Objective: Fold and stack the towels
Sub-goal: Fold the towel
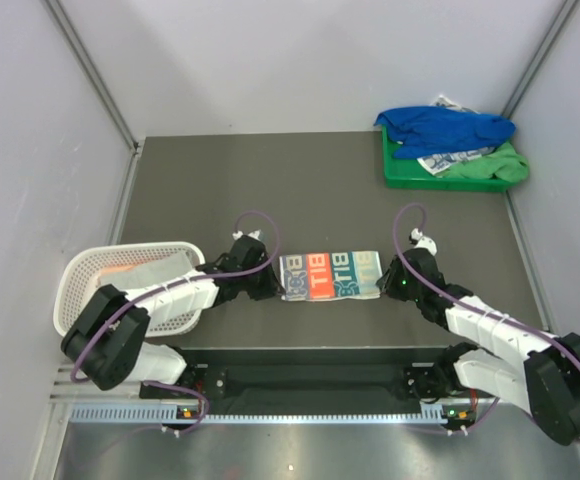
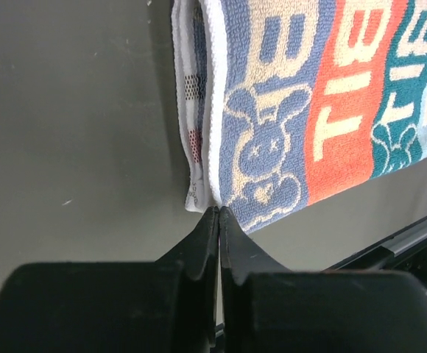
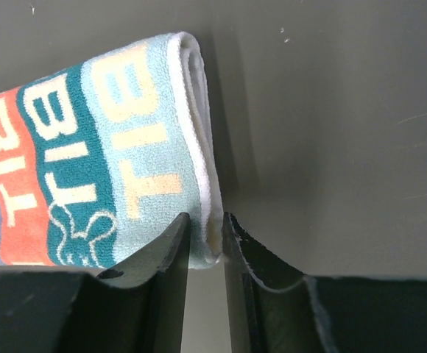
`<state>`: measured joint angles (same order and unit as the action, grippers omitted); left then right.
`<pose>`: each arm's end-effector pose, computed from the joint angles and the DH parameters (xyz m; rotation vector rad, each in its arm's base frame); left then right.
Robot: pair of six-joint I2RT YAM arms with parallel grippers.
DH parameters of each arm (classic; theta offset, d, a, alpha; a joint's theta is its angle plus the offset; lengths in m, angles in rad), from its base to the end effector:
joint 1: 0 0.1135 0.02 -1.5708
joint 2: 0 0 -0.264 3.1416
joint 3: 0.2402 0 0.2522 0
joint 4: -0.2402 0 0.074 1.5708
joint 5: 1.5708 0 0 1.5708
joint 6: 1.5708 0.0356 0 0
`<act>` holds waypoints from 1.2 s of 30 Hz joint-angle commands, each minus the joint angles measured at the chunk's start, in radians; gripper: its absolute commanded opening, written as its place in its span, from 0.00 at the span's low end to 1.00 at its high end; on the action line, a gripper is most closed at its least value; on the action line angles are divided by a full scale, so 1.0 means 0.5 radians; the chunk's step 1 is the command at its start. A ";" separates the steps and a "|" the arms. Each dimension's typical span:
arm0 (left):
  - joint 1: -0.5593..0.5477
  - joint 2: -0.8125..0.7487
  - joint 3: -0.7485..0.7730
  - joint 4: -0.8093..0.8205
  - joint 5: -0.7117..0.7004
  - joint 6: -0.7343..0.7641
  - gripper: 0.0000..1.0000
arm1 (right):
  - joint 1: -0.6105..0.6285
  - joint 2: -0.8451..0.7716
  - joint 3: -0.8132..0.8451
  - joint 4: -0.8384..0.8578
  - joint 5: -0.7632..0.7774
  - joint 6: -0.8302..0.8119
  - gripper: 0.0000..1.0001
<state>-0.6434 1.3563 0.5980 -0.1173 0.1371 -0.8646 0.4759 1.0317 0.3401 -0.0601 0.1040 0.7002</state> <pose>0.1994 -0.1556 0.1626 -0.2241 2.6081 -0.7800 0.1718 0.0844 0.1553 0.3177 2.3437 0.4670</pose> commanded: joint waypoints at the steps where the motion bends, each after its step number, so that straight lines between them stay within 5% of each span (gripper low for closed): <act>1: -0.005 0.018 0.096 0.038 -0.029 0.023 0.00 | 0.030 -0.029 0.004 0.050 0.001 0.020 0.23; 11: 0.001 -0.154 0.283 -0.327 -0.421 0.143 0.00 | 0.039 -0.210 0.029 -0.082 -0.005 0.008 0.15; 20: -0.002 -0.031 0.084 -0.100 -0.189 0.091 0.02 | 0.076 -0.075 -0.110 0.105 -0.119 0.075 0.14; 27: -0.002 -0.200 0.083 -0.182 -0.164 0.143 0.46 | 0.076 -0.207 -0.006 -0.082 -0.015 0.039 0.28; 36: 0.035 -0.274 0.200 -0.275 -0.293 0.238 0.63 | 0.094 -0.349 0.280 -0.306 0.068 -0.047 0.30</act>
<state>-0.6388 1.2224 0.6563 -0.2550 0.0200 -0.7769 0.5026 0.8604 0.3973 -0.1936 0.1154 0.7040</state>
